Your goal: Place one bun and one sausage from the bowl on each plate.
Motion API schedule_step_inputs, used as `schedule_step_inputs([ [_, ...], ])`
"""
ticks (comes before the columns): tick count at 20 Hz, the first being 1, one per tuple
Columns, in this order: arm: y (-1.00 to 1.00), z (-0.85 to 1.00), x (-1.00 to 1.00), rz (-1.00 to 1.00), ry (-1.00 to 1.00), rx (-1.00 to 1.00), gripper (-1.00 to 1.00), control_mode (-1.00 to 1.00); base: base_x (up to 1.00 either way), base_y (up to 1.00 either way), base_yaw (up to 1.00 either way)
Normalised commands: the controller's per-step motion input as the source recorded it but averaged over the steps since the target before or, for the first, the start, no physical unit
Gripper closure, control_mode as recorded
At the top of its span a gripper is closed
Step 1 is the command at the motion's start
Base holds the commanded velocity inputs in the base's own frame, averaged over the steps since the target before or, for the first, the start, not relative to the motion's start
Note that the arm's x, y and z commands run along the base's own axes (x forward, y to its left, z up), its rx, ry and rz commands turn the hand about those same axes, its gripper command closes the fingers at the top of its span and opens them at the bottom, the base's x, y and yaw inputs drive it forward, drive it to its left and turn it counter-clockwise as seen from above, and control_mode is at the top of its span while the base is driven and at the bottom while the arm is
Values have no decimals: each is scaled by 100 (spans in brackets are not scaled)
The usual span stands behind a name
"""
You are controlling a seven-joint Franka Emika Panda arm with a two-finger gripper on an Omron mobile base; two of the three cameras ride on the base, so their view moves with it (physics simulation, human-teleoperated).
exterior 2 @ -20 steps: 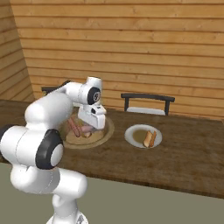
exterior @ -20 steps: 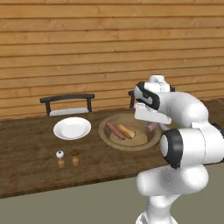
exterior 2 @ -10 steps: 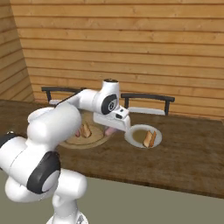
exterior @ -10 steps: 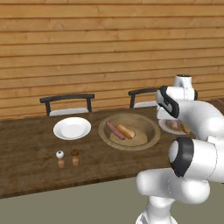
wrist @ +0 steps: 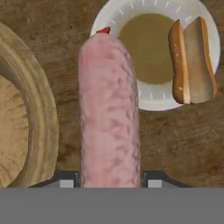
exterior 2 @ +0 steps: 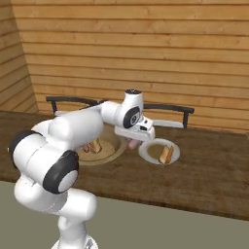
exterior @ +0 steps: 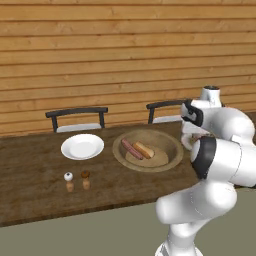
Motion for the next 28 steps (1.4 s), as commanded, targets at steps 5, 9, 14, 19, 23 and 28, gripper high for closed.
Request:
schedule_step_inputs([
  [5,-45,-38,45,2,1,0,100,-100,0,0,0],
  [9,-14,-75,37,1,0,0,100,-100,0,0,0],
  [14,-7,-54,23,0,0,0,100,-100,0,0,0],
  [19,-5,-17,30,0,0,0,100,-100,0,0,0],
  [23,-20,-14,35,0,0,0,100,-100,0,0,0],
  [28,-21,-18,23,0,0,0,100,-100,0,0,0],
])
